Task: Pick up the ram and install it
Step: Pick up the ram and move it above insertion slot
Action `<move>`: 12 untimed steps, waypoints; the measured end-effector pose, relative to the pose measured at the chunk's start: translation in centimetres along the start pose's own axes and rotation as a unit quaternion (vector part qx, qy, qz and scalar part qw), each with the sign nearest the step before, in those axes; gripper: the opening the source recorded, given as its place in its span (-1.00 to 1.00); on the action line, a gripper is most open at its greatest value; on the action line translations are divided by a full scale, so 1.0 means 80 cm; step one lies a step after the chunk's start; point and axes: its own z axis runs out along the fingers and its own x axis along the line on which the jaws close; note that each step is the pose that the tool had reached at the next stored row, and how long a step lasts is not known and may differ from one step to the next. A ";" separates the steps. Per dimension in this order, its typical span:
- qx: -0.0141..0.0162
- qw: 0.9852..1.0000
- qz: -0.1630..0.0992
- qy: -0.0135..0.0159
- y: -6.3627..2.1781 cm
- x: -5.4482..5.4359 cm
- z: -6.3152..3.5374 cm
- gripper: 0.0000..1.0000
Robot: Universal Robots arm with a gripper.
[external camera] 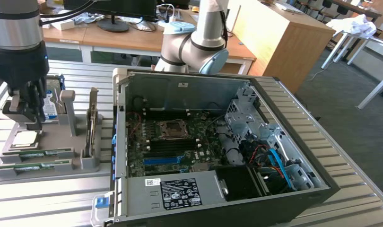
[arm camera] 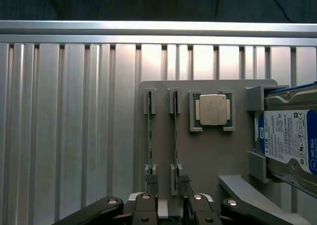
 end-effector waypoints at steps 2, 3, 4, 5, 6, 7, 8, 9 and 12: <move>0.000 1.000 0.000 0.000 0.000 0.000 0.002 -0.40; 0.000 1.000 0.000 0.000 0.000 0.000 0.003 -0.40; 0.000 1.000 0.000 0.000 0.000 0.000 0.005 -0.40; 0.000 1.000 0.000 0.000 0.000 0.000 0.006 -0.40; 0.000 1.000 0.000 0.000 0.000 0.000 0.007 -0.40; 0.000 1.000 0.000 0.000 0.000 0.000 0.008 -0.40; 0.000 1.000 0.000 0.000 0.000 0.000 0.009 -0.40; 0.000 1.000 0.000 0.000 -0.001 0.000 0.011 -0.40; 0.000 1.000 0.000 0.000 -0.001 0.000 0.014 -0.40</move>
